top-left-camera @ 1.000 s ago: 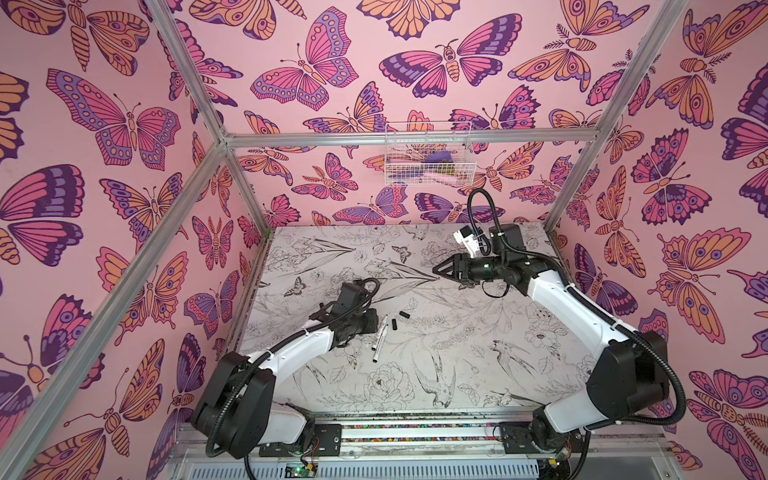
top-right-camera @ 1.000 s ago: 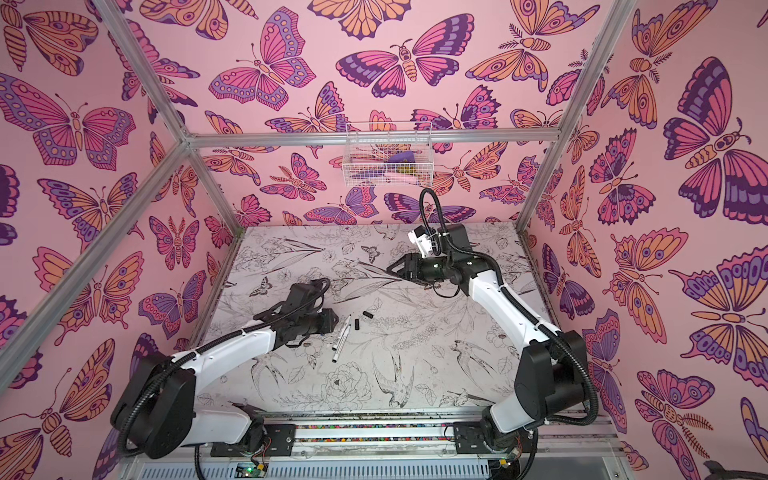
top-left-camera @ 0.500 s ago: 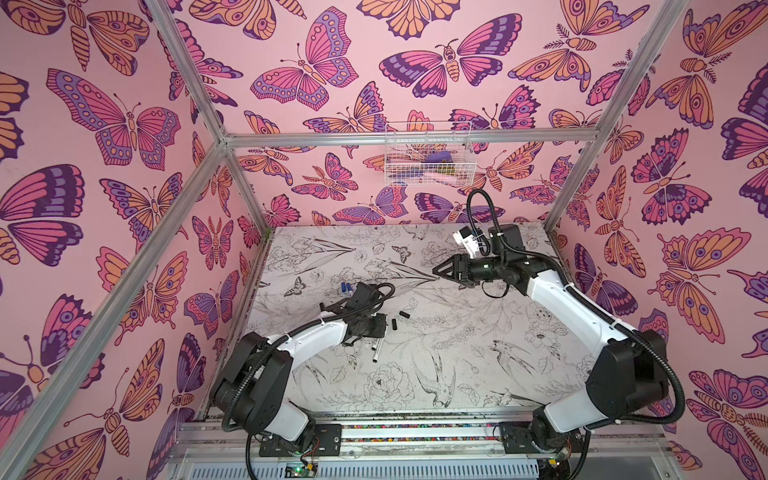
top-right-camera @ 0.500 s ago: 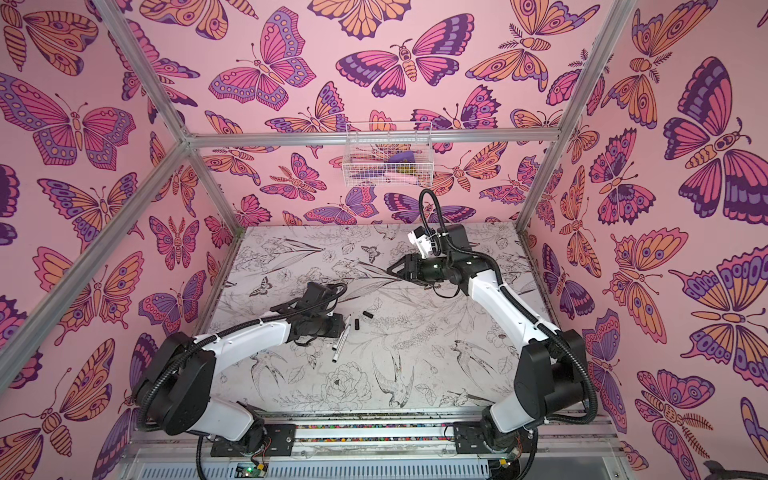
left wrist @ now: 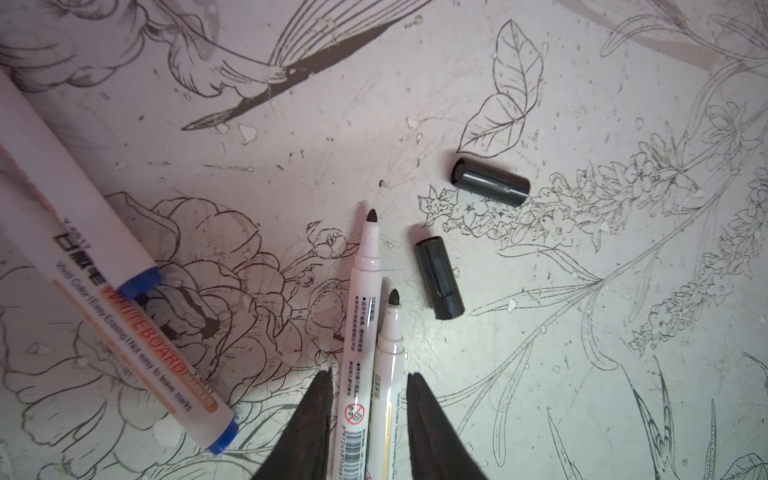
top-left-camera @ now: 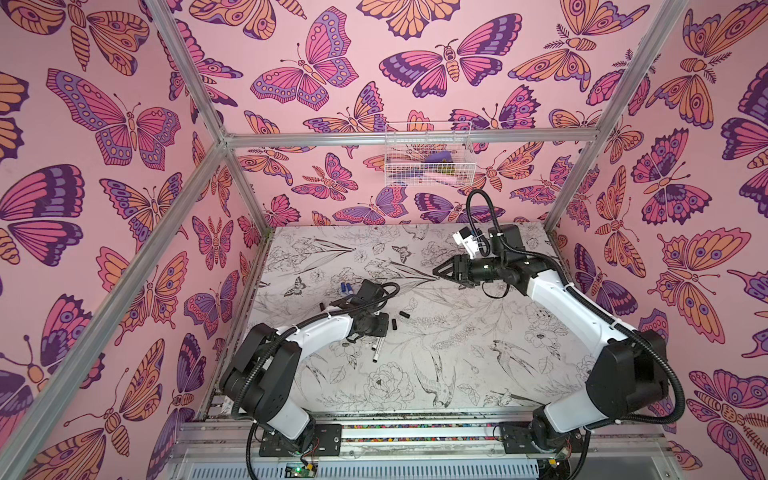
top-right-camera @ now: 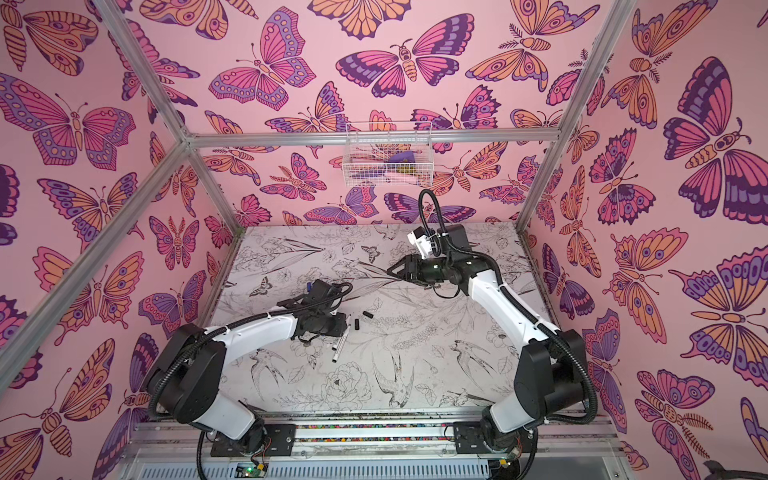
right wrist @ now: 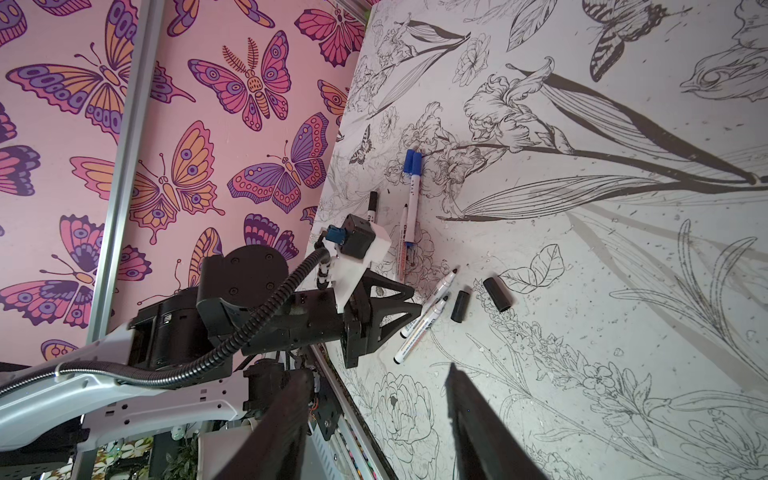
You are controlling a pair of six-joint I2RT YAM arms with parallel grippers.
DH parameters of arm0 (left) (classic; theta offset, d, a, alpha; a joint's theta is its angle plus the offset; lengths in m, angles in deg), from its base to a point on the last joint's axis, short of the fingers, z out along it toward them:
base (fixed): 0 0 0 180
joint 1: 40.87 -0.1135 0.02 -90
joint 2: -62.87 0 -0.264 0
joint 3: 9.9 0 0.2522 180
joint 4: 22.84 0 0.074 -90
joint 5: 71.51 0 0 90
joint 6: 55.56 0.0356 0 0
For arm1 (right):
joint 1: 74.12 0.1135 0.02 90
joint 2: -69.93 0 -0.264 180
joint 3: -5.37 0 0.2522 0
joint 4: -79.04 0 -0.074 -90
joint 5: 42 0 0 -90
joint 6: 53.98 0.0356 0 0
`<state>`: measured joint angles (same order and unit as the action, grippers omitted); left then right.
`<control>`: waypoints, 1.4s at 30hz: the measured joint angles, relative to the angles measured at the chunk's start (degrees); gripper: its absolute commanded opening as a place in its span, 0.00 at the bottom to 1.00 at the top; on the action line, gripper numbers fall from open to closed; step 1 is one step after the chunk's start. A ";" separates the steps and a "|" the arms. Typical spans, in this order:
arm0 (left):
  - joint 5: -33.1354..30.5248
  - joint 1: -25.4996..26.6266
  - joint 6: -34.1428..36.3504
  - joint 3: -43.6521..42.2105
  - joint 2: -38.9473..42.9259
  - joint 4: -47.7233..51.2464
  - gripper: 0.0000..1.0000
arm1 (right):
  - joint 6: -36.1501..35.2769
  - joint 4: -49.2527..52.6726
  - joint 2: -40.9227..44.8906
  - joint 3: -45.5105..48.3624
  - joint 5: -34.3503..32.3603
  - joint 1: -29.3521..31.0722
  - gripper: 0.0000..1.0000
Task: Insert the pens into the pen caps
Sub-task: 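Move the left gripper down onto a black-tipped white marker and grasp it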
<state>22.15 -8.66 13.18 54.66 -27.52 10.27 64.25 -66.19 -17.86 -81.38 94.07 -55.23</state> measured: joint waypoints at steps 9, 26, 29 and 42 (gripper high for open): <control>0.17 1.44 -0.07 -0.04 -3.28 1.75 0.31 | -0.02 0.04 0.00 0.00 -0.02 0.00 0.55; 0.22 1.62 -0.59 0.74 -3.26 3.10 0.33 | -0.04 0.04 0.00 0.00 -0.07 0.00 0.55; 0.22 1.62 -0.24 0.83 -2.34 3.43 0.33 | -0.11 0.04 0.00 0.00 -0.13 0.00 0.55; 0.15 1.62 -0.07 1.29 -1.46 3.67 0.31 | -0.28 0.13 0.00 0.00 -0.17 0.00 0.55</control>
<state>22.30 -7.05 13.12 55.95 -28.98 13.94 63.96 -66.05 -17.86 -81.38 93.89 -55.23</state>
